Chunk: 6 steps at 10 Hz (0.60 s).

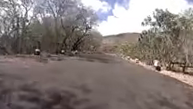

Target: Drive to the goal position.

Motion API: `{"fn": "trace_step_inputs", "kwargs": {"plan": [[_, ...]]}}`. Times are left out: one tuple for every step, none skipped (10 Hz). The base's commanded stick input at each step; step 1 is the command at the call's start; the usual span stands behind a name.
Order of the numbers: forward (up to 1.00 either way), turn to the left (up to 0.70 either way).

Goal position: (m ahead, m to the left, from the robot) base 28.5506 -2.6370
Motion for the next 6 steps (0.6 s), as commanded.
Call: {"fn": "trace_step_inputs", "kwargs": {"plan": [[0.70,0.00],[0.70,0.00],[0.70,0.00],[0.70,0.00],[0.70,0.00],[0.70,0.00]]}}
